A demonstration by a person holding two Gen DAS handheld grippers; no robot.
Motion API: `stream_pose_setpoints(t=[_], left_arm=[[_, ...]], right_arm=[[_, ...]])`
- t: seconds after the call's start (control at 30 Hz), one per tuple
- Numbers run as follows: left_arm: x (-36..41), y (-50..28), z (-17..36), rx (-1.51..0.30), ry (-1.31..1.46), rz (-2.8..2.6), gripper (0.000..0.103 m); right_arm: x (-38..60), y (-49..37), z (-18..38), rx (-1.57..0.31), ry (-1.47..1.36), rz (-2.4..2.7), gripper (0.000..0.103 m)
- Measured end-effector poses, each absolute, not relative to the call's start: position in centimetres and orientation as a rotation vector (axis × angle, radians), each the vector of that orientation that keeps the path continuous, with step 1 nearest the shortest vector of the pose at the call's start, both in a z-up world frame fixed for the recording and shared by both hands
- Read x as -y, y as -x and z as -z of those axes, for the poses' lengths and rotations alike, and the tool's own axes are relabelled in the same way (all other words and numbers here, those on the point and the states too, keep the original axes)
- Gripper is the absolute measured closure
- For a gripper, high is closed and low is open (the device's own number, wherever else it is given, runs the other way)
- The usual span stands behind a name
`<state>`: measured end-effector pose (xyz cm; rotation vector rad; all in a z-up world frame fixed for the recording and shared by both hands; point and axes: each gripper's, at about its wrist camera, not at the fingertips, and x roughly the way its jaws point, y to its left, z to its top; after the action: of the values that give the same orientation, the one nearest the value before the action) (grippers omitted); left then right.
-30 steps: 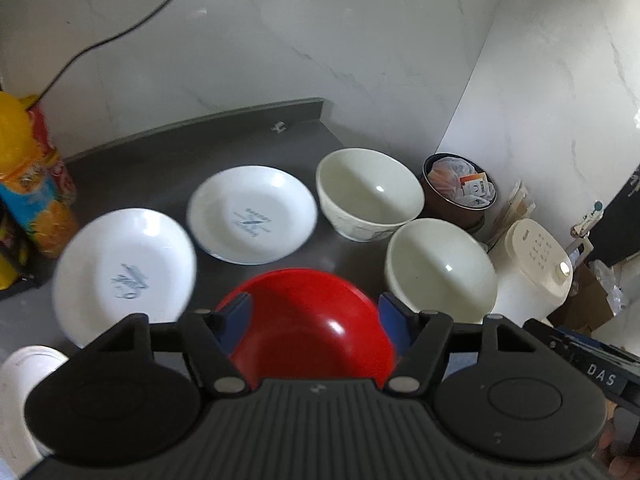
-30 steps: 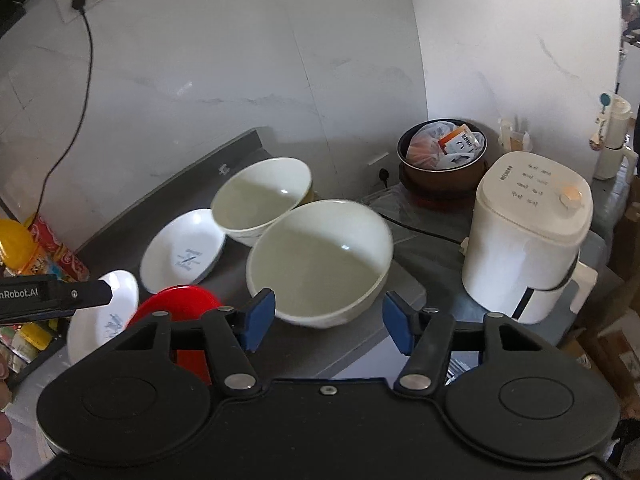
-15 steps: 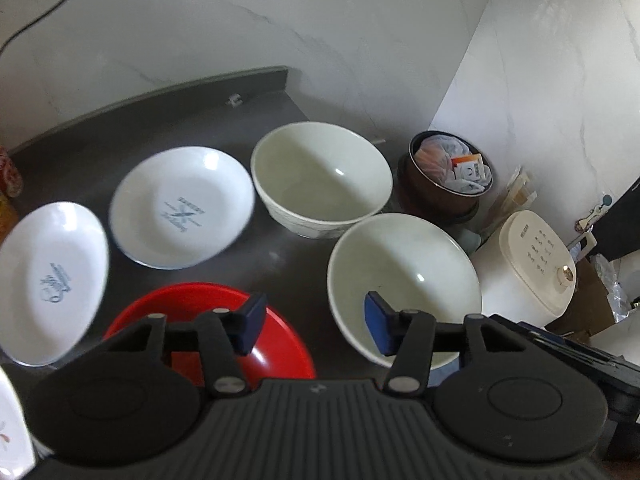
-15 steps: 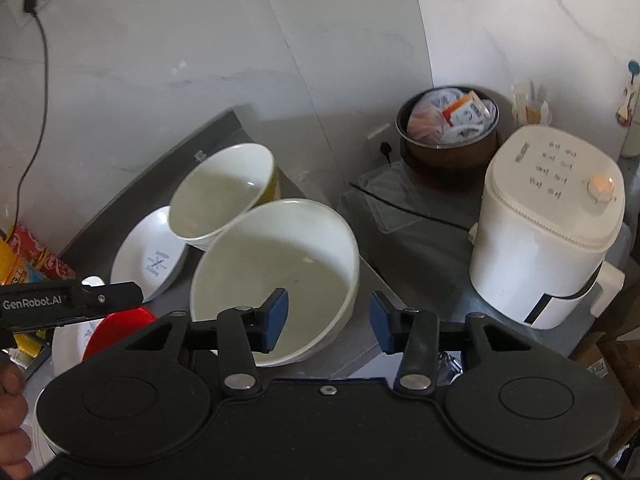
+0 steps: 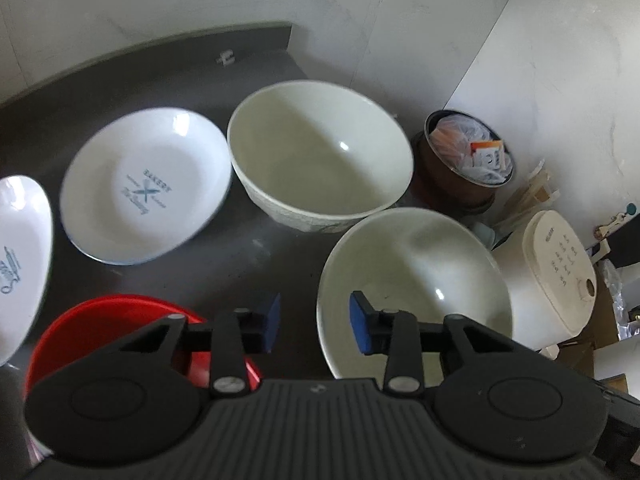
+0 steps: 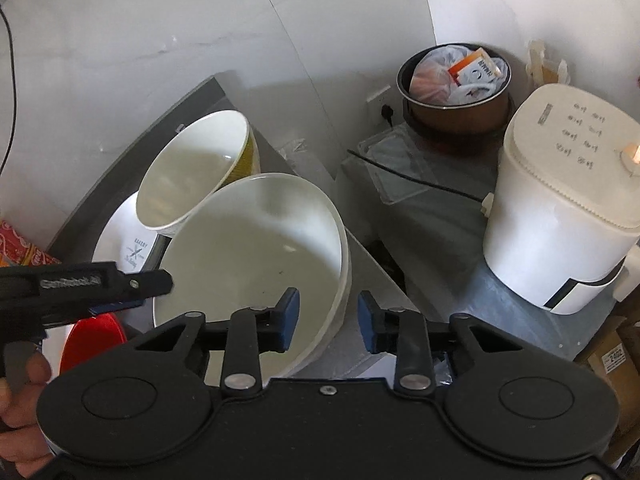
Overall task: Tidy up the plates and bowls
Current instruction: 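Lift the large cream bowl with the right gripper toward the red bowl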
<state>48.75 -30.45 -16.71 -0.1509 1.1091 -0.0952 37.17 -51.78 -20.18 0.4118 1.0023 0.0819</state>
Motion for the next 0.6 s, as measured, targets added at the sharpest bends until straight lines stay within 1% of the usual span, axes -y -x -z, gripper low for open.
stream_pose_setpoints(t=[0.13, 0.17, 0.2, 0.23, 0.27, 0.3, 0.33, 0.6], left_arm=[[30.6, -49.6, 17.9, -1.143, 0.162, 0.095, 0.076], [30.7, -49.7, 18.1, -1.151, 0.163, 0.097, 0.079], [30.8, -49.8, 18.3, -1.157, 0.162, 0.097, 0.084], [30.9, -49.9, 18.5, -1.163, 0.163, 0.1, 0.086], [30.9, -49.9, 18.6, -1.167, 0.171, 0.106, 0.092], [30.8, -49.9, 18.7, -1.171, 0.184, 0.116, 0.094], [30.8, -49.9, 18.7, -1.173, 0.192, 0.119, 0.094], [30.3, -49.3, 17.4, -1.152, 0.202, 0.145, 0.094]], right_arm=[[51.7, -37.8, 20.8, -1.017, -0.419, -0.074, 0.075], [51.6, -37.8, 20.9, -1.019, -0.423, -0.073, 0.076], [51.6, -37.9, 21.1, -1.022, -0.421, -0.072, 0.08], [51.4, -38.0, 21.2, -1.024, -0.413, -0.066, 0.083], [51.4, -38.0, 21.2, -1.025, -0.405, -0.059, 0.084], [51.3, -38.1, 21.2, -1.022, -0.4, -0.055, 0.086], [51.4, -38.0, 21.2, -1.021, -0.395, -0.05, 0.089], [51.1, -36.9, 19.8, -0.969, -0.388, -0.046, 0.089]])
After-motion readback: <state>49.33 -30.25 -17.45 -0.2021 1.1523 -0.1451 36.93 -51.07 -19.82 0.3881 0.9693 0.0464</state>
